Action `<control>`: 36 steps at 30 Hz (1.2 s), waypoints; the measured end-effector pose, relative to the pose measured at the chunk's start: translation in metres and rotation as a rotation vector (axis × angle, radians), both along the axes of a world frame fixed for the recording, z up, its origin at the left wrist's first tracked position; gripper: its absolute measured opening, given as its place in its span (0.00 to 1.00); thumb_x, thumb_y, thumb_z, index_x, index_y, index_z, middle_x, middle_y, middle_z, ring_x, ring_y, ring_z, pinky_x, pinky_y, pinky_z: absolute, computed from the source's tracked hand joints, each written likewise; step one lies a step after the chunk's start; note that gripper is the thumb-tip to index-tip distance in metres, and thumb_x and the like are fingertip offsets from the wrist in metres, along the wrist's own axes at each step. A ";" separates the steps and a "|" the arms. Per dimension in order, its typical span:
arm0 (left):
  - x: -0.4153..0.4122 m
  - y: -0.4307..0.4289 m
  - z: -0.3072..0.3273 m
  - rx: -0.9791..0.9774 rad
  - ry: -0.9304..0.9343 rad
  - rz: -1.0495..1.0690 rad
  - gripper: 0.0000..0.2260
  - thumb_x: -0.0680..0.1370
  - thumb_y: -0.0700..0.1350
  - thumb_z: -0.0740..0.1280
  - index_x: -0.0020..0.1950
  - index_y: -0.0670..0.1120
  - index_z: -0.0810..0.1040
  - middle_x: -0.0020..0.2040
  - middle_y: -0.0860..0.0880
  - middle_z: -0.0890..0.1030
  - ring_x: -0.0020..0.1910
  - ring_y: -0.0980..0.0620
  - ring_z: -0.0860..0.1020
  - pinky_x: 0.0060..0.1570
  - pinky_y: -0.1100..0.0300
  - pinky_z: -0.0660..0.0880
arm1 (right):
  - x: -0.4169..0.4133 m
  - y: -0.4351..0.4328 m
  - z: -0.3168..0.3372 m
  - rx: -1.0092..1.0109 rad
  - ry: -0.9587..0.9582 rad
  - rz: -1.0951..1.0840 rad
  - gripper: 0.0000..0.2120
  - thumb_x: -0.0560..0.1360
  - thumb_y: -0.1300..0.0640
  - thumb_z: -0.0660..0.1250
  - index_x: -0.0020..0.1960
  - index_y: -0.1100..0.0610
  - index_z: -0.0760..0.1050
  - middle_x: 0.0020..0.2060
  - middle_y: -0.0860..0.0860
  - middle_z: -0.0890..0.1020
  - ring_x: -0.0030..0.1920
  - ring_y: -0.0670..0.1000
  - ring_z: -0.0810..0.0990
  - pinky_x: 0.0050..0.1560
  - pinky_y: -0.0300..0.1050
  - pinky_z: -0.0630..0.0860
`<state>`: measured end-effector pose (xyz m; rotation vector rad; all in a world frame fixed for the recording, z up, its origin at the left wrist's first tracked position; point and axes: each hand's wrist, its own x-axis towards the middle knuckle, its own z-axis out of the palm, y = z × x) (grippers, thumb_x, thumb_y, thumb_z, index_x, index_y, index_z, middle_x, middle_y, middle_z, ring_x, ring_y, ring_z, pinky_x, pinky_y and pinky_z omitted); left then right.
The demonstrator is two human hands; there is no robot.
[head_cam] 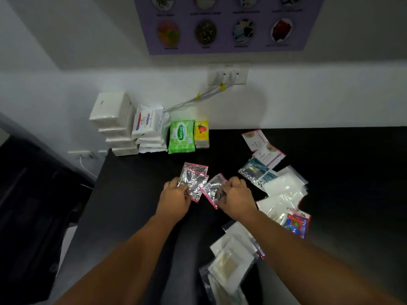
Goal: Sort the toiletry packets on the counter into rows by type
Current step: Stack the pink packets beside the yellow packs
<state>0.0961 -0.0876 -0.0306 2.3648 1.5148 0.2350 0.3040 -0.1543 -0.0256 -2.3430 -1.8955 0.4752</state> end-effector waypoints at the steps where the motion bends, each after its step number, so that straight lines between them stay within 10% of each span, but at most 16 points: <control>1: -0.002 -0.003 0.000 0.012 0.003 -0.007 0.12 0.77 0.47 0.70 0.57 0.43 0.82 0.67 0.45 0.73 0.63 0.43 0.70 0.63 0.53 0.72 | -0.003 -0.004 0.000 -0.007 -0.018 -0.019 0.29 0.69 0.33 0.69 0.60 0.52 0.76 0.60 0.52 0.69 0.60 0.54 0.67 0.57 0.51 0.74; 5: 0.002 0.004 0.008 -0.016 -0.009 0.058 0.12 0.78 0.51 0.66 0.54 0.45 0.82 0.63 0.49 0.76 0.61 0.47 0.72 0.60 0.55 0.72 | -0.013 -0.014 0.000 -0.037 -0.110 -0.081 0.39 0.66 0.27 0.67 0.66 0.53 0.73 0.63 0.53 0.69 0.62 0.55 0.66 0.60 0.52 0.73; 11: 0.016 0.017 0.018 -0.265 -0.065 0.245 0.30 0.71 0.52 0.78 0.66 0.41 0.70 0.62 0.40 0.73 0.60 0.40 0.76 0.60 0.49 0.73 | -0.028 -0.015 0.002 -0.033 -0.184 -0.090 0.24 0.76 0.43 0.64 0.66 0.55 0.73 0.62 0.54 0.76 0.61 0.57 0.70 0.58 0.50 0.74; 18: -0.006 0.016 0.022 -0.344 -0.277 0.231 0.12 0.76 0.49 0.72 0.54 0.43 0.79 0.48 0.46 0.83 0.47 0.46 0.81 0.44 0.55 0.77 | -0.041 -0.023 0.005 -0.020 -0.188 -0.176 0.15 0.75 0.60 0.61 0.60 0.56 0.77 0.55 0.55 0.81 0.57 0.58 0.78 0.53 0.48 0.75; 25: -0.024 -0.015 0.023 0.159 -0.410 -0.223 0.09 0.73 0.39 0.73 0.52 0.47 0.85 0.47 0.52 0.81 0.47 0.51 0.75 0.48 0.60 0.71 | -0.032 -0.021 0.022 0.391 0.517 -0.724 0.12 0.79 0.62 0.59 0.59 0.59 0.77 0.42 0.56 0.83 0.43 0.58 0.81 0.45 0.47 0.77; 31: -0.037 -0.039 -0.010 0.020 -0.013 -0.473 0.14 0.79 0.54 0.66 0.64 0.57 0.80 0.58 0.56 0.79 0.57 0.52 0.71 0.56 0.58 0.66 | -0.030 -0.023 0.029 0.311 1.165 -0.927 0.14 0.80 0.64 0.57 0.57 0.56 0.79 0.48 0.54 0.86 0.47 0.55 0.85 0.41 0.51 0.83; 36: -0.031 -0.042 0.002 -0.151 -0.313 -0.278 0.18 0.78 0.62 0.65 0.61 0.55 0.81 0.54 0.59 0.79 0.54 0.58 0.74 0.55 0.59 0.70 | -0.040 -0.030 0.037 0.309 1.518 -0.990 0.13 0.79 0.64 0.57 0.52 0.57 0.81 0.41 0.54 0.87 0.46 0.56 0.85 0.38 0.50 0.82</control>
